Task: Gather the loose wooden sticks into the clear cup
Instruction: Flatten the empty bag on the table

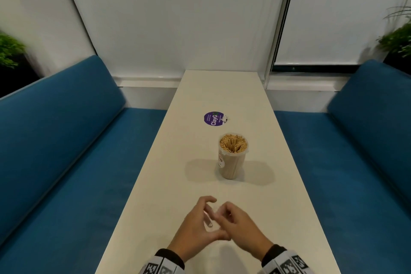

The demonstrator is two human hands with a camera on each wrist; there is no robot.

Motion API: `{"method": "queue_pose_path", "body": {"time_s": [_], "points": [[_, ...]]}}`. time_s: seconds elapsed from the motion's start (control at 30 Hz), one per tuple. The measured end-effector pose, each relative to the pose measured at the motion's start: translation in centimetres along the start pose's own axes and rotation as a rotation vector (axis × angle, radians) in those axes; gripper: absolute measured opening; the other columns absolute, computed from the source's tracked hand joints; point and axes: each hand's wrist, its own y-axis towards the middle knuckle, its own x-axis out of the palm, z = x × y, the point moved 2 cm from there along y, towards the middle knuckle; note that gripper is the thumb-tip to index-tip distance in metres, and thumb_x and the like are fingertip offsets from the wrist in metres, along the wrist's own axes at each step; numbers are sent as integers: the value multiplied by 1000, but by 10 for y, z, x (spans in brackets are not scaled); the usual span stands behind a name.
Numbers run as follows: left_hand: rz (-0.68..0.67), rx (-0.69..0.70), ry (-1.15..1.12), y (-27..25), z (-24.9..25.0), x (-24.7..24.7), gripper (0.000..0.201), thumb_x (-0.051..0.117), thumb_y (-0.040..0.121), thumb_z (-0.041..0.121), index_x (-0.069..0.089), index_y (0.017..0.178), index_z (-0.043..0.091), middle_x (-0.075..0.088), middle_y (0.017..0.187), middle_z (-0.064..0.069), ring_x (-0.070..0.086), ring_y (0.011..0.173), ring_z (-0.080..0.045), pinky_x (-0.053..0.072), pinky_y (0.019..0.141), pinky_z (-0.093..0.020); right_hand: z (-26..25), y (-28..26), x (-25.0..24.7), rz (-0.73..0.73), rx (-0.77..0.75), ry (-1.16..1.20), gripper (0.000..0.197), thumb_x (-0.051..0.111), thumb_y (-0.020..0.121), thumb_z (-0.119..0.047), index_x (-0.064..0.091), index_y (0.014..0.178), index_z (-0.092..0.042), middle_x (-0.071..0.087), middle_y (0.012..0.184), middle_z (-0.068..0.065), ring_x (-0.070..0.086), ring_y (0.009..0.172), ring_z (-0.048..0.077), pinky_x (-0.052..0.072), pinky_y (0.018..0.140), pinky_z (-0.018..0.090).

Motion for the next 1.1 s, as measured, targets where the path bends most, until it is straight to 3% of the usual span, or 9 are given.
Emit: {"method": "queue_pose_path", "body": {"time_s": [0.17,0.23,0.33,0.47,0.67,0.77,0.87,1.0,1.1], "points": [[-120,57,11,1,21,-16,13,65,83,39,58,84,27,57,77,14,50,70,6,38,68,-8,-39,-9,-38,121,-168,154,13,61,88,-11,54,78,-12,52,66,-5,49,57,5,41,57,18],[-163,72,41,0,27,-17,13,63,86,35,57,81,25,59,77,14,52,69,9,40,69,-8,-51,-12,-48,158,-216,121,11,58,90,-15,53,81,-11,53,63,-4,50,53,5,43,56,20],[-189,57,-118,-2,39,-20,13,64,87,22,54,81,15,64,71,3,56,58,-2,47,61,-14,-63,-15,-61,261,-265,-73,14,53,92,-28,51,85,-16,52,59,0,45,48,4,42,51,21],[-100,11,-82,-1,40,-35,23,71,80,28,56,70,14,56,50,5,45,40,-3,38,46,-13,-62,-20,-78,392,-292,-308,24,42,90,-44,49,79,-24,48,53,-3,39,46,7,38,52,29],[-116,-7,-17,-1,37,-43,25,73,77,35,59,69,16,56,45,6,44,40,-3,38,45,-13,-51,-19,-79,472,-277,-285,22,45,94,-32,51,79,-17,47,52,-4,45,47,4,39,50,18],[-146,15,62,-3,35,-48,24,71,78,36,57,69,19,58,47,6,47,44,0,40,48,-14,-50,-20,-78,427,-209,-102,17,52,88,-36,53,85,-20,56,64,-1,50,53,1,43,54,16],[-86,44,4,-3,35,-56,21,70,80,30,56,72,16,60,52,4,51,48,-2,42,50,-15,-48,-19,-75,219,-21,142,26,50,87,-40,54,101,-18,65,83,4,63,66,9,48,61,22],[-88,28,35,-3,28,-58,22,69,81,33,55,75,17,62,62,2,55,56,-2,46,57,-18,-46,-19,-71,144,25,64,16,54,93,-21,62,96,-7,61,76,4,56,58,6,45,60,24],[-200,7,194,-4,23,-52,22,69,80,38,55,83,21,63,80,10,56,69,4,44,70,-13,-47,-18,-71,161,-21,-53,14,55,92,-23,67,90,-16,64,83,-1,55,65,6,46,60,16]]}}
